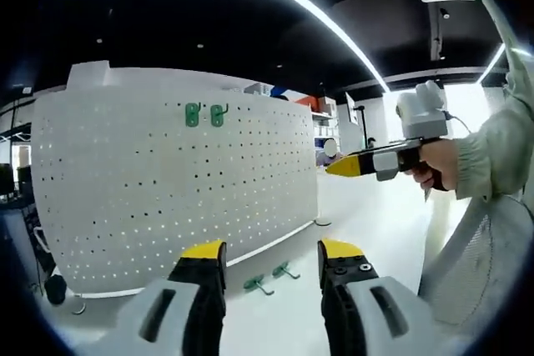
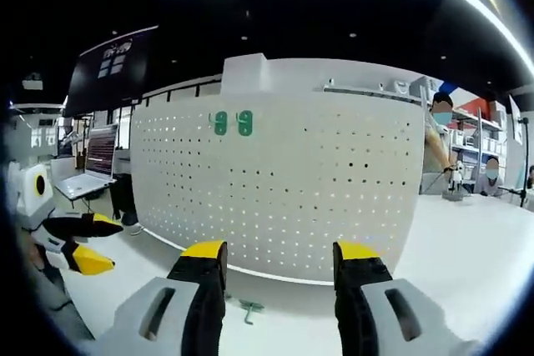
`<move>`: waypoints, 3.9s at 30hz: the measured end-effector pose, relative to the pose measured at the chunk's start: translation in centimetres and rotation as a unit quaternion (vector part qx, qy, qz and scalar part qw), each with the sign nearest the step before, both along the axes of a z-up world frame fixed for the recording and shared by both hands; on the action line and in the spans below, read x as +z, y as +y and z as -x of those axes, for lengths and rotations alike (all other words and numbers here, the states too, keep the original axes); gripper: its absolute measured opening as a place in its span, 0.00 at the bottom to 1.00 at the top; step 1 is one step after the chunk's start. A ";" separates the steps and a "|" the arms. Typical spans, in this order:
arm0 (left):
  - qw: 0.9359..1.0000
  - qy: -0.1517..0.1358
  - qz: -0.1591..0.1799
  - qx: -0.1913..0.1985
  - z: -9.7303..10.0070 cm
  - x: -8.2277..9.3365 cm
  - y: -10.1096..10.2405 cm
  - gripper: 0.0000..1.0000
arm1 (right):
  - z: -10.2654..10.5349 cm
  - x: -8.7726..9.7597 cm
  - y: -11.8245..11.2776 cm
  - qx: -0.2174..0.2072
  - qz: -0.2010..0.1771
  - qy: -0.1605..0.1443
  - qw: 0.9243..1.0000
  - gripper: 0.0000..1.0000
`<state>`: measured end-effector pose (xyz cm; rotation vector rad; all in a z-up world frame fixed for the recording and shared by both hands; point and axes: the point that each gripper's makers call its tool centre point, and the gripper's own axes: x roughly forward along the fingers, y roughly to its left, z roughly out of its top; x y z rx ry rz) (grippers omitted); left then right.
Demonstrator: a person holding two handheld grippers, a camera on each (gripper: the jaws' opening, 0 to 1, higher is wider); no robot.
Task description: Insert the hook assembly into the mounting plate slot until the hook locks in place.
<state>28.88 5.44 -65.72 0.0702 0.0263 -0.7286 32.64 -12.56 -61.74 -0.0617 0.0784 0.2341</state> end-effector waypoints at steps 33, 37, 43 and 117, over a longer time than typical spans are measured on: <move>0.996 0.021 -0.081 -0.029 -0.3 -1.8 -0.4 0.46 | 2.5 -0.9 3.0 0.058 -0.034 -0.015 0.998 0.49; 0.994 0.033 -0.091 -0.039 -0.8 -2.3 -0.5 0.43 | 2.5 -0.8 3.0 0.059 -0.042 -0.017 0.997 0.49; 0.992 0.036 -0.106 -0.051 -1.7 -2.5 -0.8 0.41 | 2.6 -0.6 3.3 0.067 -0.047 -0.021 0.996 0.49; 0.928 0.079 -0.310 -0.190 -13.0 -15.4 -5.0 0.21 | 1.8 -2.0 0.7 0.023 -0.107 0.011 0.994 0.49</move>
